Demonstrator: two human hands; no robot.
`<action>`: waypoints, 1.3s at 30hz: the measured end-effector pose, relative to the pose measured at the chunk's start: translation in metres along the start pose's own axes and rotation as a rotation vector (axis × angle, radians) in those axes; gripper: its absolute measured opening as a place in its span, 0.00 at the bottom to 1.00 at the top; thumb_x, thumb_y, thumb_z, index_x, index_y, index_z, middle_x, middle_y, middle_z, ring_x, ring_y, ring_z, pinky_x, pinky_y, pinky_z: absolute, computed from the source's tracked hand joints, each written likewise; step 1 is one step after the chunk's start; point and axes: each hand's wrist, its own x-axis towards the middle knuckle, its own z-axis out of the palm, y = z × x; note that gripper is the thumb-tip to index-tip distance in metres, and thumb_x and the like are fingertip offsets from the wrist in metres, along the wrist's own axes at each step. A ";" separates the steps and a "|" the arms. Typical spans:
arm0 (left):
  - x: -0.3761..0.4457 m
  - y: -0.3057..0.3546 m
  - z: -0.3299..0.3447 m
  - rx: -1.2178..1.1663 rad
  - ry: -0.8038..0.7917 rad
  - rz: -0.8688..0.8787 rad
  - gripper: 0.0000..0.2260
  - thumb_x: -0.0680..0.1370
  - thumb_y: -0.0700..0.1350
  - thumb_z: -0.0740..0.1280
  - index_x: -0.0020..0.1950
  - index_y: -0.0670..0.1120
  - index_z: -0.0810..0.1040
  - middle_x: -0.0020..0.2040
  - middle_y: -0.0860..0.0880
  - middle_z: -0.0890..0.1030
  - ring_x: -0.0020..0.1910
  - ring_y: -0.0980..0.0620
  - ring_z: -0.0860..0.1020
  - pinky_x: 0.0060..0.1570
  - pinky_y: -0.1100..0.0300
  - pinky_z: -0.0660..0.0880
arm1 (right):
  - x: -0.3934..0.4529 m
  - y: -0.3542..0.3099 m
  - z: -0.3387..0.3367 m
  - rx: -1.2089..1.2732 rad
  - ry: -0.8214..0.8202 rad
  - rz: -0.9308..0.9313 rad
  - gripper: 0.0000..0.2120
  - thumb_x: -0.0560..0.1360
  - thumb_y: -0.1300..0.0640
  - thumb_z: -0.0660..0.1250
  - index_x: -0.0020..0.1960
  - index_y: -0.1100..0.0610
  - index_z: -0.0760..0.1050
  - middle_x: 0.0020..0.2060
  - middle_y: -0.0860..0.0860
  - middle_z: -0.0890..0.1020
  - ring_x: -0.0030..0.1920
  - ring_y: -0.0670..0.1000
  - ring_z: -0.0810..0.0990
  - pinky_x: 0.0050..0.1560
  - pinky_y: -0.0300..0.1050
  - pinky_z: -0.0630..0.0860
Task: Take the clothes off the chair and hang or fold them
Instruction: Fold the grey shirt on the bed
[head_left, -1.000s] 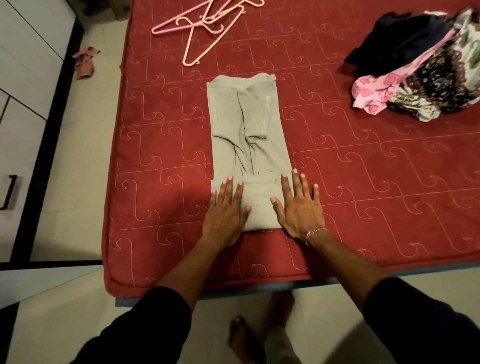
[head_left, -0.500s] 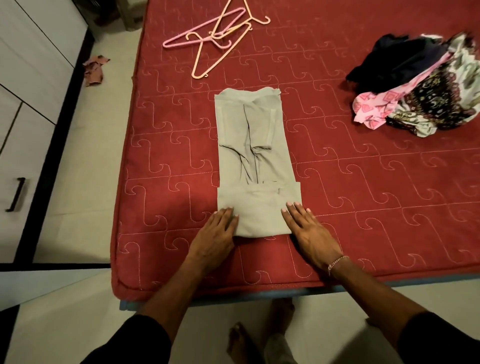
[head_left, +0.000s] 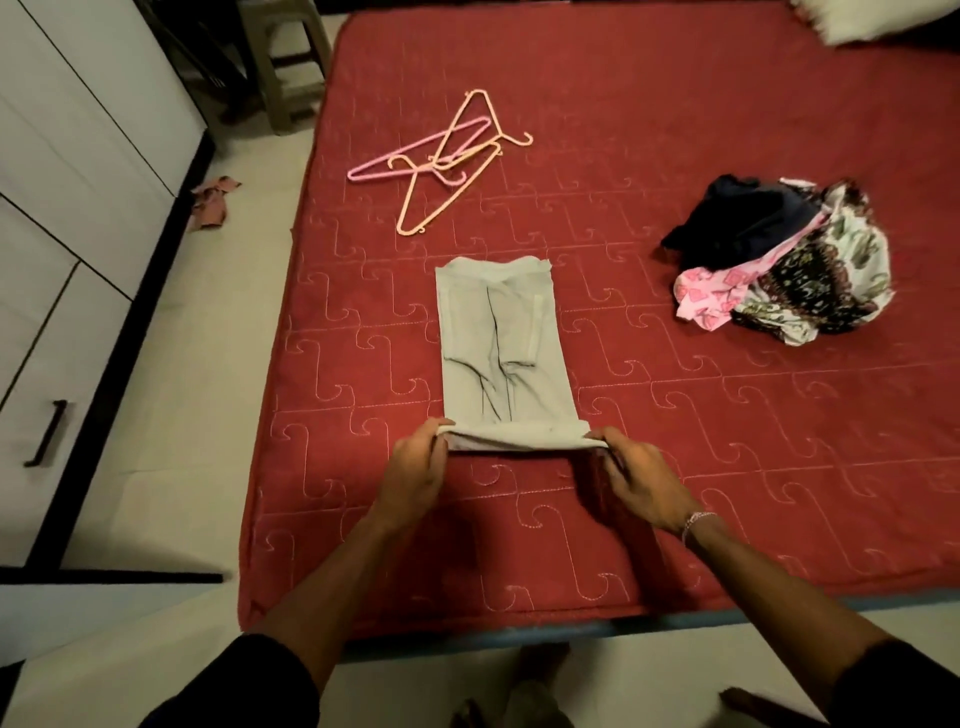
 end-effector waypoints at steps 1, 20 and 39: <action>0.013 0.003 0.001 -0.023 0.068 -0.052 0.08 0.84 0.40 0.58 0.52 0.49 0.75 0.36 0.57 0.73 0.36 0.54 0.72 0.33 0.62 0.64 | 0.012 -0.002 -0.005 0.044 0.077 0.034 0.09 0.81 0.64 0.63 0.52 0.50 0.74 0.29 0.43 0.73 0.29 0.41 0.73 0.30 0.34 0.63; 0.198 -0.029 0.064 -0.178 0.322 -0.610 0.11 0.85 0.44 0.55 0.49 0.45 0.74 0.39 0.50 0.74 0.39 0.49 0.72 0.38 0.55 0.68 | 0.204 0.042 0.054 0.306 0.356 0.396 0.10 0.85 0.57 0.55 0.53 0.62 0.72 0.33 0.59 0.79 0.29 0.54 0.72 0.32 0.55 0.72; 0.155 -0.032 0.069 0.612 -0.138 0.275 0.43 0.70 0.69 0.67 0.76 0.44 0.63 0.75 0.41 0.64 0.73 0.42 0.63 0.73 0.46 0.64 | 0.146 0.062 0.061 -0.278 -0.027 -0.137 0.38 0.76 0.36 0.64 0.79 0.56 0.61 0.81 0.54 0.54 0.81 0.54 0.50 0.79 0.55 0.54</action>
